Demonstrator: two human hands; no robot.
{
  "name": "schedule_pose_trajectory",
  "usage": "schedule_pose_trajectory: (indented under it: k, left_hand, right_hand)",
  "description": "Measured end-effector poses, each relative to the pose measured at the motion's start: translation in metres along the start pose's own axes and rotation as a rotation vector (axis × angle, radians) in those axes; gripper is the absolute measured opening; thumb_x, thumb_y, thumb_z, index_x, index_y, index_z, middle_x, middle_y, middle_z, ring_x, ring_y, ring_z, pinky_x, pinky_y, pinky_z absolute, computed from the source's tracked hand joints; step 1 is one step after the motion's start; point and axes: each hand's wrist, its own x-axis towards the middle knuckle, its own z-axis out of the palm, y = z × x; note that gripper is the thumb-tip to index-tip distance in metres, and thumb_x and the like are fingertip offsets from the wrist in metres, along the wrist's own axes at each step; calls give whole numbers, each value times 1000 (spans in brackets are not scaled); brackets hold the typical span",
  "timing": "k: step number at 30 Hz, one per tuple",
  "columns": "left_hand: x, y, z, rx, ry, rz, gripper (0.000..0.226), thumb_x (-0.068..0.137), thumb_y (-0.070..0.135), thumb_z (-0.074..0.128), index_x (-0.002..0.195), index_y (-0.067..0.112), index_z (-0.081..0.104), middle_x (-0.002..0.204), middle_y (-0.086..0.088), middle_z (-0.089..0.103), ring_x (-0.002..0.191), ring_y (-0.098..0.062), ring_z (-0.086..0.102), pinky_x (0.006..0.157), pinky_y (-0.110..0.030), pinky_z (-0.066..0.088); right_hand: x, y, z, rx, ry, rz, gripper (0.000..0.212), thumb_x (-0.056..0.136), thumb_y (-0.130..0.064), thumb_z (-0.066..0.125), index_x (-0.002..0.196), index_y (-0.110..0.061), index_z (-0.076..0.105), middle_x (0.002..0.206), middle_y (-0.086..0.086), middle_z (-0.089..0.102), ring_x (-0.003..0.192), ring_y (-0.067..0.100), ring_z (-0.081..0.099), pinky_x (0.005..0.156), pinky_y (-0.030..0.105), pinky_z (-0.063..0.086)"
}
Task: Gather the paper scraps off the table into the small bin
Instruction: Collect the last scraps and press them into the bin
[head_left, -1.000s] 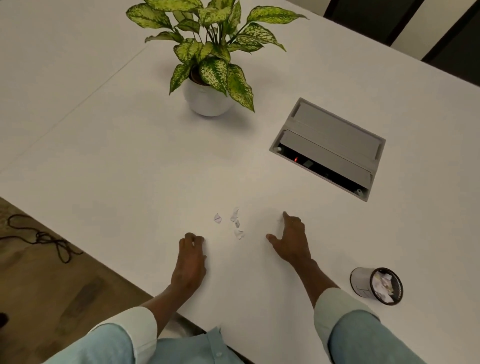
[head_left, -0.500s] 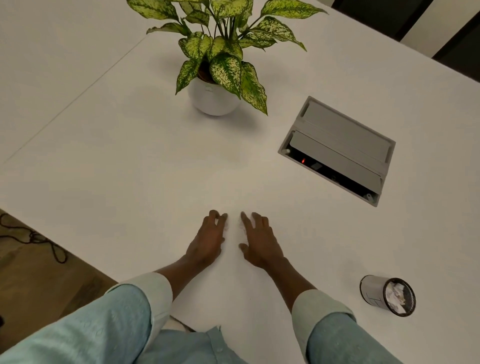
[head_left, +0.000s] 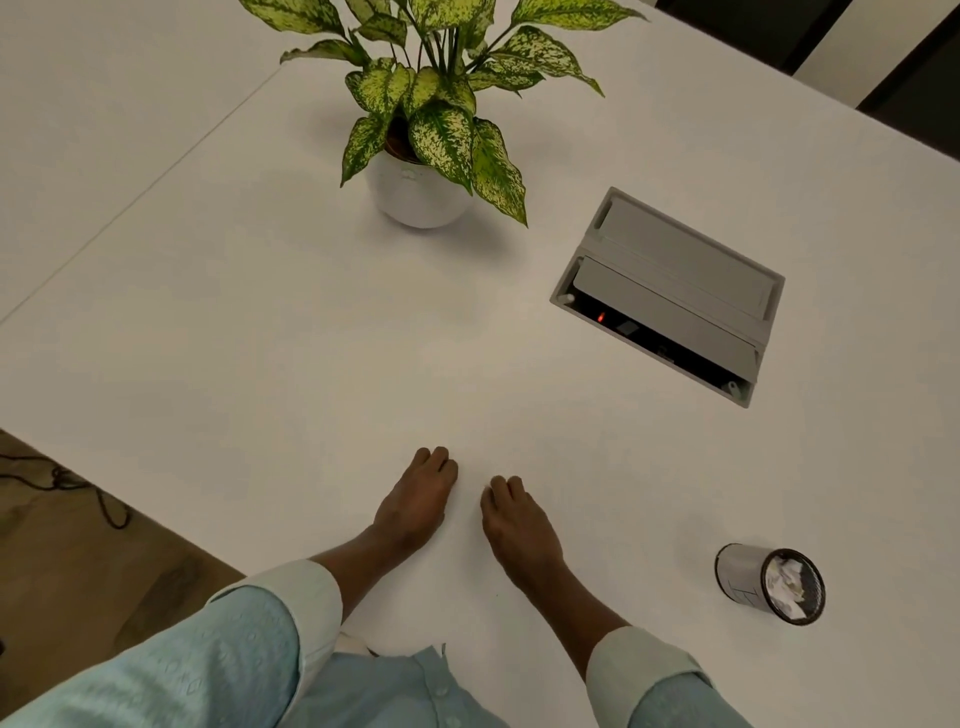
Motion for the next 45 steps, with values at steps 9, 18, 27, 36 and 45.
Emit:
schedule_pose_trajectory:
  k: [9, 18, 27, 36, 45]
  left_hand:
    - [-17, 15, 6, -70, -51, -86, 22, 81, -8, 50, 92, 10, 57, 100, -2, 53, 93, -22, 47, 73, -42, 48]
    - [-30, 69, 14, -257, 3, -120, 21, 79, -5, 56, 88, 12, 61, 89, 5, 51, 82, -22, 53, 70, -40, 50]
    - [-8, 178, 28, -415, 73, -56, 19, 79, 0, 62, 84, 18, 67, 82, 10, 57, 66, -3, 53, 60, -17, 39]
    - [15, 314, 37, -514, 100, 147, 18, 81, 0, 67, 85, 16, 72, 85, 3, 66, 70, -9, 60, 64, -24, 51]
    - [36, 391, 60, -506, 16, 211, 15, 82, -2, 67, 87, 11, 72, 90, -5, 68, 74, -15, 59, 70, -34, 51]
  right_hand:
    - [-35, 13, 5, 210, -93, 237, 19, 74, 7, 73, 83, -8, 68, 93, 6, 62, 84, 22, 60, 56, 34, 54]
    - [-88, 44, -3, 943, 311, 926, 9, 81, -12, 83, 86, -20, 83, 87, -10, 75, 74, 1, 68, 78, 28, 59]
    - [-155, 91, -43, 1067, 599, 1059, 13, 80, -10, 85, 84, -23, 81, 84, -8, 78, 73, 4, 72, 74, 27, 60]
    - [-218, 165, -69, 1075, 832, 1186, 10, 82, -16, 84, 90, -21, 82, 78, -20, 75, 76, -9, 71, 82, 18, 56]
    - [-261, 213, -56, 976, 740, 1298, 6, 83, -16, 82, 89, -16, 81, 80, -1, 78, 75, 14, 73, 80, 42, 62]
